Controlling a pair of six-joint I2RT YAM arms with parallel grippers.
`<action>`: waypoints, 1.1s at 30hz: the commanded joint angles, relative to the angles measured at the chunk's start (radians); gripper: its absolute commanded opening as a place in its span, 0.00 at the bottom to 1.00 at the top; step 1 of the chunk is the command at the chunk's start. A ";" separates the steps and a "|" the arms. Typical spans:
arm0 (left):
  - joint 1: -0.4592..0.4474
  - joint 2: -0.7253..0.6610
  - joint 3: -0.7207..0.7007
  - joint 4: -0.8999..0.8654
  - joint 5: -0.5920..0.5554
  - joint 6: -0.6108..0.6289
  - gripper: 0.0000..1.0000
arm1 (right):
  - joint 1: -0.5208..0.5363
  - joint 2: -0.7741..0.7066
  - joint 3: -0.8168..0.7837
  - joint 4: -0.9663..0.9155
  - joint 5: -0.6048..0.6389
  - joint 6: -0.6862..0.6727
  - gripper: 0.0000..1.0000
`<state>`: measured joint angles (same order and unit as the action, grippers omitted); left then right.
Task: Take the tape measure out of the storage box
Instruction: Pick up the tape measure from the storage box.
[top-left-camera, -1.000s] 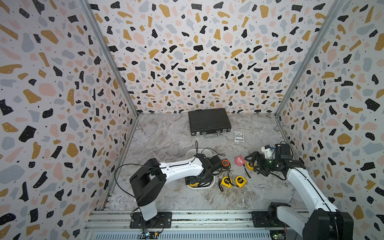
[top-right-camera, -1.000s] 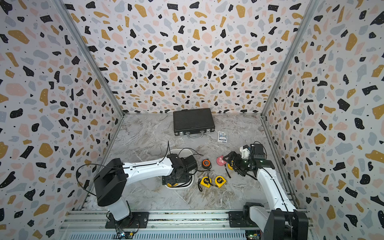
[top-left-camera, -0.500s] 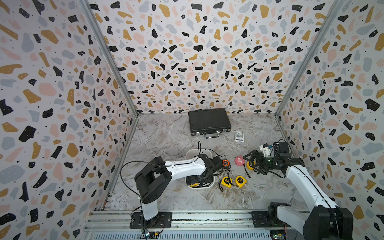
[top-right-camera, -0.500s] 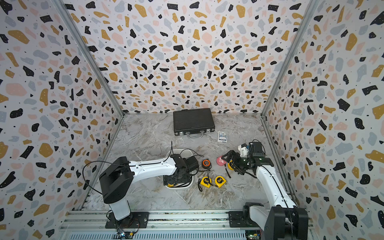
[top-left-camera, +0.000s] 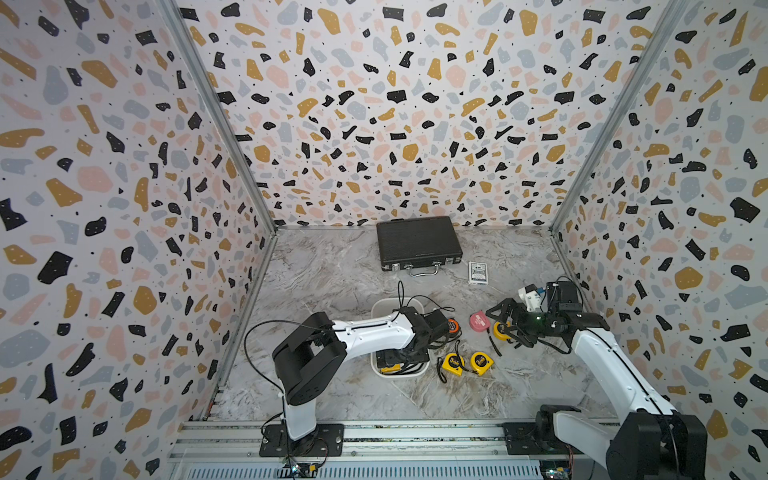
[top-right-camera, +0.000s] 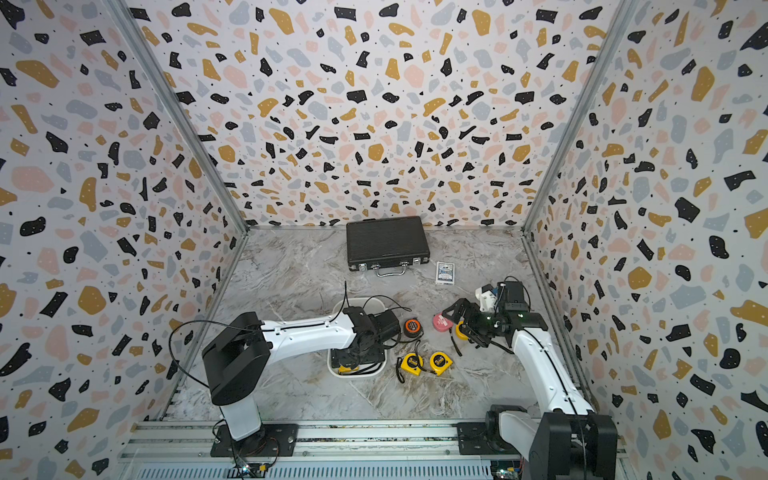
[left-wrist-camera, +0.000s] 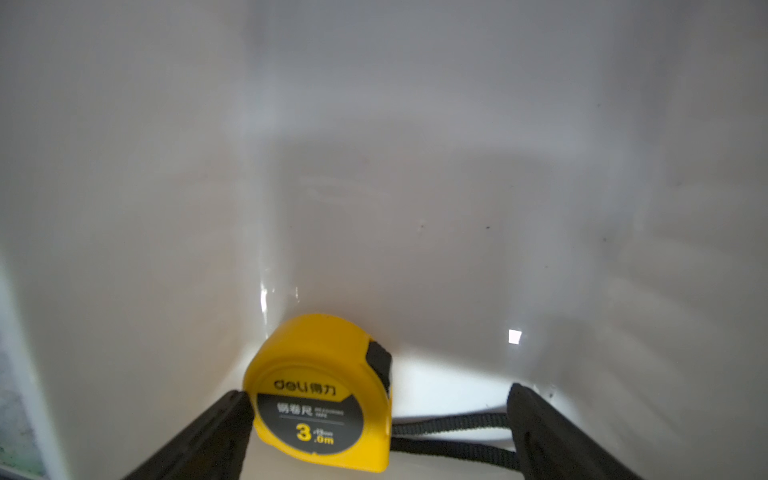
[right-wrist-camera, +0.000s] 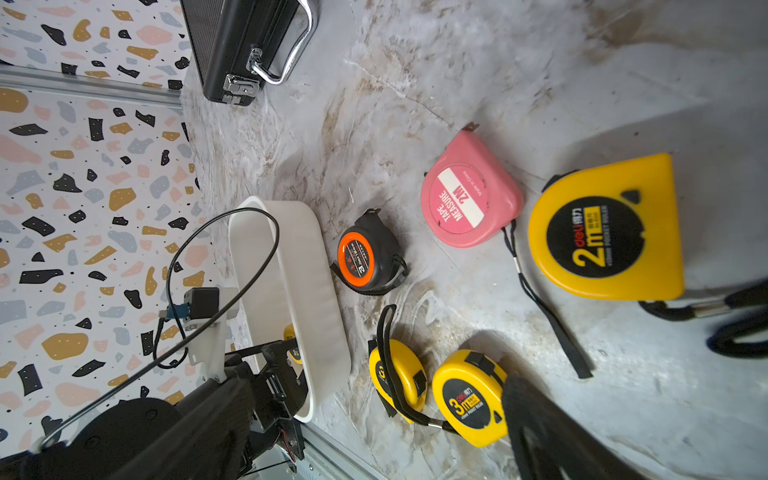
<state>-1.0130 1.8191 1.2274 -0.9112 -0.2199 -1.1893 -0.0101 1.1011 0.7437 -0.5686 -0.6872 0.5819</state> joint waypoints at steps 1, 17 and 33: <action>-0.003 -0.040 0.027 -0.033 -0.037 0.009 1.00 | 0.007 0.000 0.037 -0.017 -0.011 -0.012 0.99; -0.001 -0.041 -0.043 -0.031 -0.029 0.025 0.93 | 0.026 0.011 0.056 -0.019 -0.021 -0.002 0.99; 0.031 -0.003 -0.108 0.065 0.035 0.039 0.85 | 0.054 0.027 0.074 -0.016 -0.016 0.004 0.99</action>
<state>-0.9905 1.8038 1.1320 -0.8642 -0.2050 -1.1625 0.0353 1.1282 0.7753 -0.5694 -0.6933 0.5838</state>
